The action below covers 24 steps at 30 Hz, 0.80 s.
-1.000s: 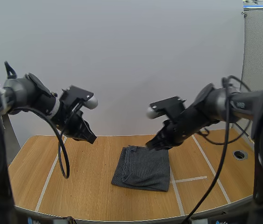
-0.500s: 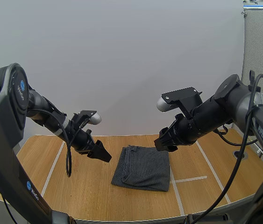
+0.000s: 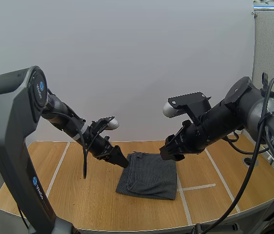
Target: Fold the towel
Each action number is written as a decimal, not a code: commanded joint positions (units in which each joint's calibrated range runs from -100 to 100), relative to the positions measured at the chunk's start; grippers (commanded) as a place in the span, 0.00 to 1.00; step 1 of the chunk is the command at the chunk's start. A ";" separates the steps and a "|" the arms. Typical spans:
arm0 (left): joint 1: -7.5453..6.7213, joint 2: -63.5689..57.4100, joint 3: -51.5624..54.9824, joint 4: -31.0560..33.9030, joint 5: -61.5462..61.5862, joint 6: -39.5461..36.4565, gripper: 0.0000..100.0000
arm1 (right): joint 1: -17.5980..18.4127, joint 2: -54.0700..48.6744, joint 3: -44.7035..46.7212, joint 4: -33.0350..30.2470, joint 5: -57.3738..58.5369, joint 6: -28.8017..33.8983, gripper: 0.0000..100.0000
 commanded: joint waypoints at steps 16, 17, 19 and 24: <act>-2.85 9.94 -2.70 -2.31 -5.73 -1.28 0.97 | -0.22 -0.75 -0.39 -0.20 2.37 0.54 0.86; -2.82 10.45 -2.73 -2.55 -5.46 -1.28 0.97 | -0.22 -0.75 -0.39 -0.20 2.37 0.54 0.86; -2.82 10.56 -2.73 -2.84 -4.99 -0.93 0.97 | -0.22 -0.75 -0.39 -0.20 2.37 0.54 0.86; -2.82 10.56 -2.85 -4.03 -3.01 -0.52 0.97 | -0.22 -0.75 -0.39 -0.20 2.37 0.54 0.86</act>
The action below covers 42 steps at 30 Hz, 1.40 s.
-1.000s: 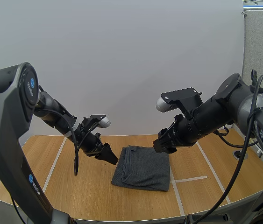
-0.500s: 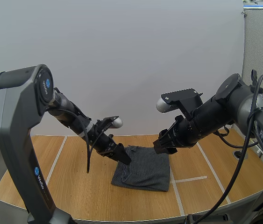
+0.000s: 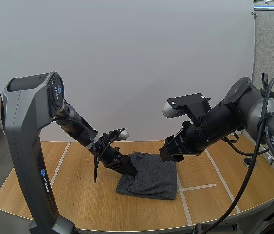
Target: Fold the towel
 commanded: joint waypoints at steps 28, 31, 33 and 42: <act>-3.69 0.11 -0.39 -2.31 -8.19 0.22 0.60 | -0.22 -0.75 -0.39 -0.54 1.08 0.10 0.86; -3.69 0.11 -0.39 -2.21 -8.56 0.22 0.34 | -0.22 -0.75 -0.39 -1.00 1.08 0.10 0.86; -3.69 0.11 -0.39 -2.21 -8.76 0.22 0.11 | -0.22 -0.75 -0.39 -1.00 1.08 0.10 0.86; -3.69 0.11 -0.39 -1.97 -9.44 0.33 0.00 | -0.22 -0.75 -0.39 -1.00 1.08 0.10 0.86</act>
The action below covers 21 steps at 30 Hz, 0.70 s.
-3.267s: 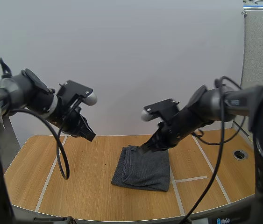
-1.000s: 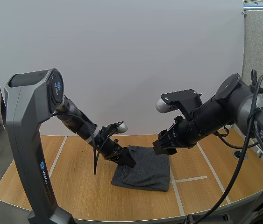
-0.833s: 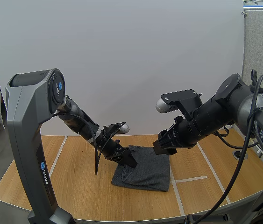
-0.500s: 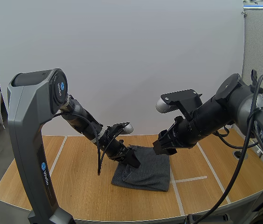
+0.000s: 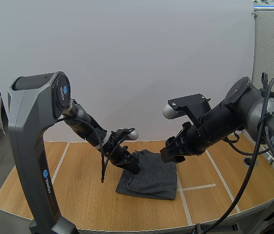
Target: Fold the towel
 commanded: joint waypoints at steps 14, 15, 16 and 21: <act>-0.17 -3.09 -3.74 7.21 4.65 -4.40 0.00 | -0.22 -0.75 -0.39 -0.74 1.00 0.10 0.86; -0.15 -3.09 -3.90 7.99 4.65 -4.94 0.00 | -0.22 -0.75 -0.39 -0.82 1.00 0.10 0.86; 0.11 -3.09 -4.32 8.78 4.65 -5.48 0.00 | -0.22 -0.75 -0.39 -0.82 1.00 0.10 0.86; 2.09 -3.09 -5.92 8.78 8.78 -5.48 0.00 | -0.22 -0.75 -0.39 -0.82 1.00 0.10 0.86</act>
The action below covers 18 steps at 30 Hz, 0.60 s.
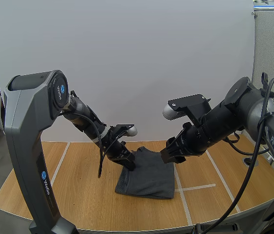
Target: Fold the towel
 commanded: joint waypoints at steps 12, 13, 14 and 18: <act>4.29 1.36 -5.40 1.38 12.72 -1.05 0.00 | -0.22 -0.75 -0.39 -0.35 0.85 0.10 0.86; 4.29 1.98 -5.40 1.38 12.32 -1.05 0.00 | -0.22 -0.75 -0.39 -0.35 0.85 0.10 0.86; 4.22 2.62 -5.40 1.38 12.18 -1.05 0.00 | -0.22 -0.75 -0.39 -0.35 0.85 0.10 0.86; 4.22 4.74 -5.40 0.89 12.52 -0.94 0.00 | -0.22 -0.75 -0.39 -0.35 0.85 0.10 0.86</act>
